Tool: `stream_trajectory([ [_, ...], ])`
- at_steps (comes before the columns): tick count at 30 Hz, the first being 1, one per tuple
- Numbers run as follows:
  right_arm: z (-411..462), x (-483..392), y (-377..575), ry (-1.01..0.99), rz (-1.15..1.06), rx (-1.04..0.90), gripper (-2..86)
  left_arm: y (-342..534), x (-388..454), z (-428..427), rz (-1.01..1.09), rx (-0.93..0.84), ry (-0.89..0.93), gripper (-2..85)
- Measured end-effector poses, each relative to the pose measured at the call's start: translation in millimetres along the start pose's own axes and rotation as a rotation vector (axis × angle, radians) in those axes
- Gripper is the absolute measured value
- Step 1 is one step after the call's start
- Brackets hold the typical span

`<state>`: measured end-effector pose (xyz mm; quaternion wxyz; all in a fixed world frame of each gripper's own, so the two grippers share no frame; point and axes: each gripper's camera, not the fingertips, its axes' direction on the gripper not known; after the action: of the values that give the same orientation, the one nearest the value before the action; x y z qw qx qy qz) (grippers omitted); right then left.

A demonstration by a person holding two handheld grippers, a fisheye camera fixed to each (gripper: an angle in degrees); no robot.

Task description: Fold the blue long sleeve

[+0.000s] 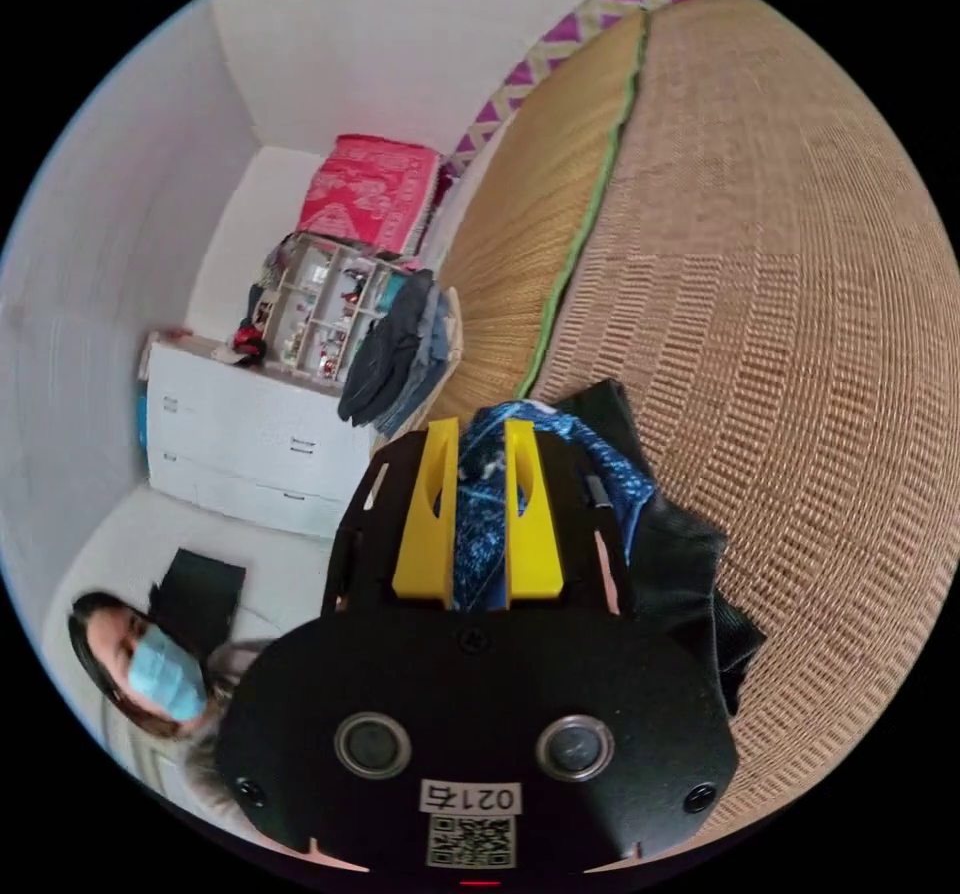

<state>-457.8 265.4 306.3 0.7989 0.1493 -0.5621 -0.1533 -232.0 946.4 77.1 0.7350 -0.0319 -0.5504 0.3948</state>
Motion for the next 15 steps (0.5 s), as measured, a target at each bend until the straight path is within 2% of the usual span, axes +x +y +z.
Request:
stream_trajectory([
  [2,19,-53,26,-0.001,-0.176,-0.098,1.5,-5,21,3,0.083,-0.032,-0.048,4.9],
  [6,95,-112,80,0.123,-0.358,-0.254,-0.4,-26,68,90,0.344,-0.260,-0.138,3.9],
  [8,160,-126,119,0.364,-0.435,-0.338,-0.8,-31,82,132,0.459,-0.320,-0.218,3.2],
  [9,175,-126,129,0.438,-0.457,-0.344,-0.8,-37,81,159,0.505,-0.363,-0.314,2.2],
  [10,199,-126,148,0.564,-0.520,-0.357,-0.9,-46,67,177,0.480,-0.387,-0.454,0.8],
  [11,204,-126,161,0.616,-0.561,-0.329,-0.8,-53,55,181,0.441,-0.392,-0.517,0.1],
  [13,186,-120,164,0.612,-0.507,-0.327,-0.7,-74,17,168,0.324,-0.406,-0.427,-0.6],
  [15,140,-113,171,0.572,-0.437,-0.281,-0.2,-76,18,149,0.302,-0.365,-0.422,-0.8],
])
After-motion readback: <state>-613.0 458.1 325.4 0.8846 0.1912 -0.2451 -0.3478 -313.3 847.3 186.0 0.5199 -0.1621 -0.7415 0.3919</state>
